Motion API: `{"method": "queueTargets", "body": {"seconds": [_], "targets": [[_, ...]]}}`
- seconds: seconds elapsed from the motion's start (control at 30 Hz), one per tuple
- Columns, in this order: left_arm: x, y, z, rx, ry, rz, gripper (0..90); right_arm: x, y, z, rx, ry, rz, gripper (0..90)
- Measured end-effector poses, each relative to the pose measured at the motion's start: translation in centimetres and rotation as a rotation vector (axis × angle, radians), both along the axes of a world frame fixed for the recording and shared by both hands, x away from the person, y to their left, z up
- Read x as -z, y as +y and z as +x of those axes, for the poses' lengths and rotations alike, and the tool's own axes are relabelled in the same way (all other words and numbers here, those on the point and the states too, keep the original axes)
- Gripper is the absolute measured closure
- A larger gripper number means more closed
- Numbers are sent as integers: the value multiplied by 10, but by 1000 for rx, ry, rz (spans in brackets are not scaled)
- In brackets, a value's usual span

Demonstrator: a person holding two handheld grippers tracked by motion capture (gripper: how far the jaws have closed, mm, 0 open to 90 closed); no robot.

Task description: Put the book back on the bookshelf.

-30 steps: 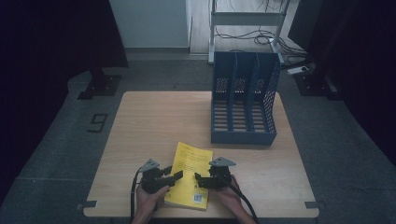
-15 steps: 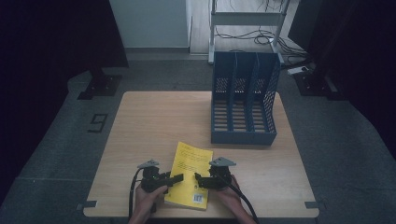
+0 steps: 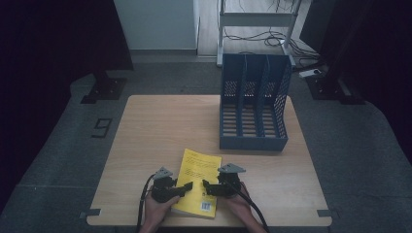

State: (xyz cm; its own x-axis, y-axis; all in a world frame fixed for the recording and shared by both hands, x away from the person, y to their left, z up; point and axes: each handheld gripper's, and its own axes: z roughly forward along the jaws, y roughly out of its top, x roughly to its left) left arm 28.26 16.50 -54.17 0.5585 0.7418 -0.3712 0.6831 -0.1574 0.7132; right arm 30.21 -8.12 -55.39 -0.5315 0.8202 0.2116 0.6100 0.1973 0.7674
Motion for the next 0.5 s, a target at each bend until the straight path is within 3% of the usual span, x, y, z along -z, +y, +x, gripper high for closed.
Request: {"method": "queueTargets", "body": {"seconds": [0.27, 0.5], "targets": [[1, 0, -1, -11, -25, -1, 534, 0, 0, 0, 1, 0, -1, 162], [0, -3, -4, -12, -69, 13, 588, 0, 0, 0, 1, 0, -2, 161]]}}
